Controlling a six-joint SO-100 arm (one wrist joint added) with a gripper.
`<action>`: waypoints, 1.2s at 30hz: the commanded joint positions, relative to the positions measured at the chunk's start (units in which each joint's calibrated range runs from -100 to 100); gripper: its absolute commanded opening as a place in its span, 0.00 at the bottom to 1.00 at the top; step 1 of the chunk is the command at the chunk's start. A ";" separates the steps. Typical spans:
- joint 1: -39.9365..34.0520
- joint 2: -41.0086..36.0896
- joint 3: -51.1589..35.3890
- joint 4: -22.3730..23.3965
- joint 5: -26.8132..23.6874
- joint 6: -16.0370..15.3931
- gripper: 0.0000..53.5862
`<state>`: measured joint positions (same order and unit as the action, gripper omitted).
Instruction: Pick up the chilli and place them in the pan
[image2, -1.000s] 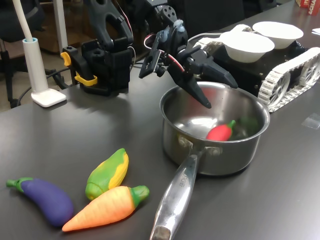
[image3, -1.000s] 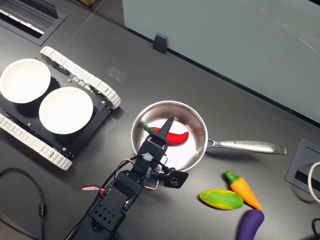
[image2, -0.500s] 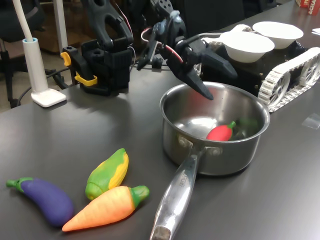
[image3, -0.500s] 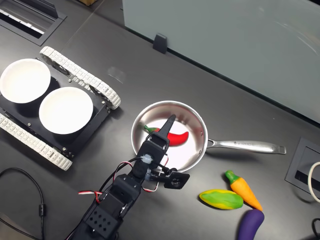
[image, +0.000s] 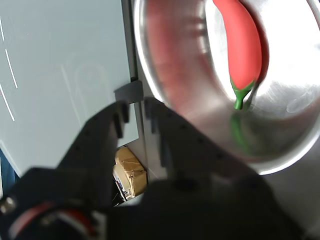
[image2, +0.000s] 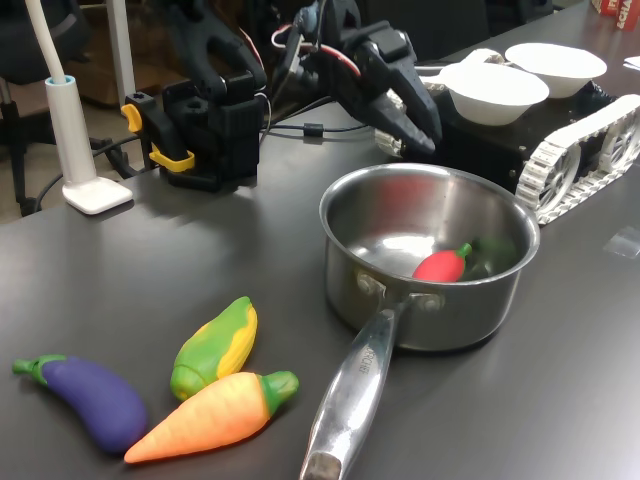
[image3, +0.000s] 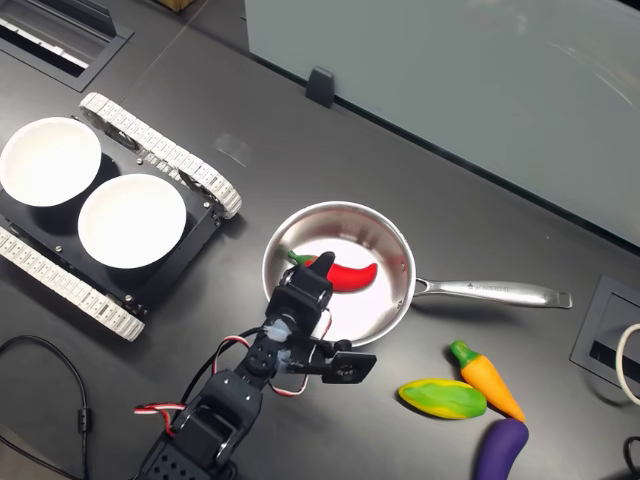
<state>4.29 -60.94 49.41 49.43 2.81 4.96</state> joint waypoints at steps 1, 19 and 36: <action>-1.08 -5.82 -2.39 1.11 0.54 0.25 0.00; -5.44 -21.68 -3.48 13.13 0.59 0.00 0.00; -3.26 -29.86 -0.84 19.36 1.81 -3.87 0.00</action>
<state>-0.55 -88.97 49.41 67.53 4.03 2.30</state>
